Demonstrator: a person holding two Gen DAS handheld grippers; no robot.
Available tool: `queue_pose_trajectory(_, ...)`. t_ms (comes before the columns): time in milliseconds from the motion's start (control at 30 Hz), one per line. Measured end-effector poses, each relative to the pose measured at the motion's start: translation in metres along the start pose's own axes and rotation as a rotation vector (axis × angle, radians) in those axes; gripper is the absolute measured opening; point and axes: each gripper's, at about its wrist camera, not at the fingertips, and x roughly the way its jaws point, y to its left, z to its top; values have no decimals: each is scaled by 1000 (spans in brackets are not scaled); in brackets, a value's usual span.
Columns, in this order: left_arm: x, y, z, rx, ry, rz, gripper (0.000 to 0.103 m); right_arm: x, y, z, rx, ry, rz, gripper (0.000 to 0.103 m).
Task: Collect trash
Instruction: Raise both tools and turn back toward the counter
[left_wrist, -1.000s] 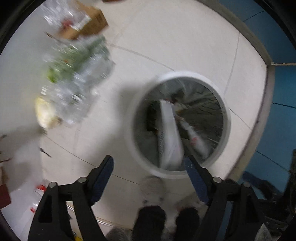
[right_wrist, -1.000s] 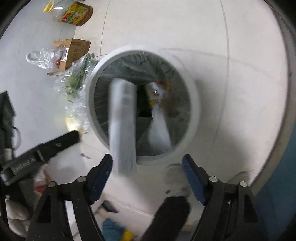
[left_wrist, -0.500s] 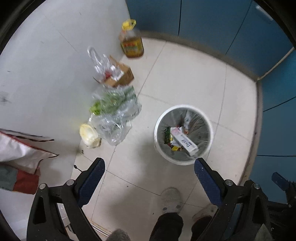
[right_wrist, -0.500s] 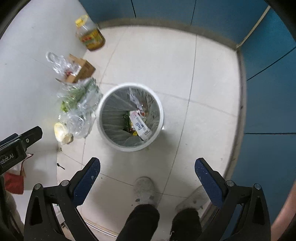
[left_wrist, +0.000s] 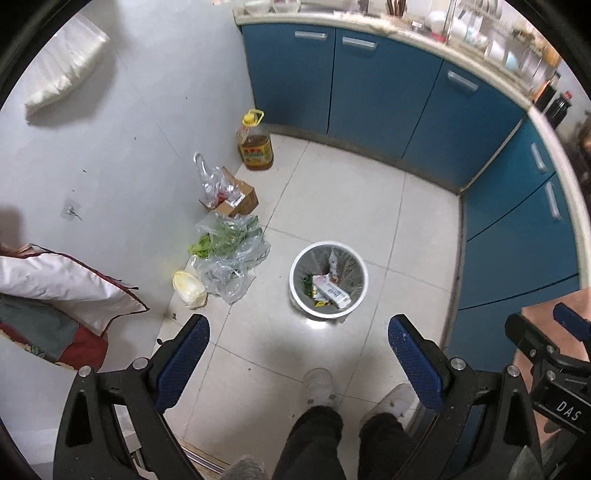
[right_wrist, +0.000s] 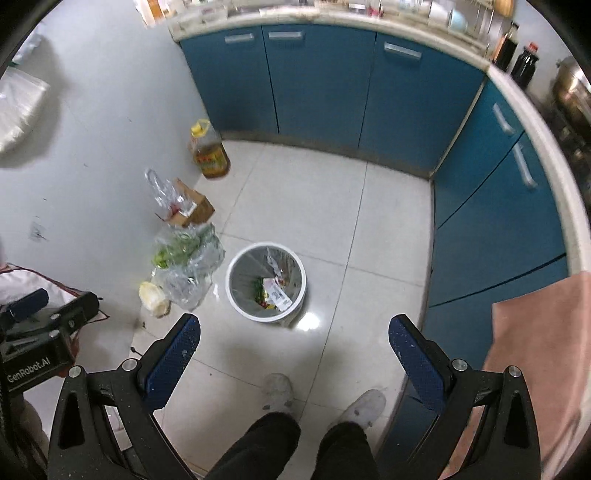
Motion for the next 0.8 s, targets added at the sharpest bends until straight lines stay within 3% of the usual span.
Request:
queue_pose_trajectory(267,-70,-1,4,2,-106,-21,99,-95,-1,2,6,-82,24,103)
queue_pose_trajectory(467,-104,-19,6,24,-160,82,99,-130,-21,1,83,-140,110,103)
queue_pose_trajectory(567,-115,-45,14,48,-209,111,99,-143,-49,-4,160,-191,183,103)
queue_pose_trajectory(633,-125,-70,21,57,-240,85,99,-154,-75,-8,215,-214,208,103)
queue_pose_trajectory(800,-146,-162,33,162,-292,-10,99,-183,-165,-25,349,-280,166,103)
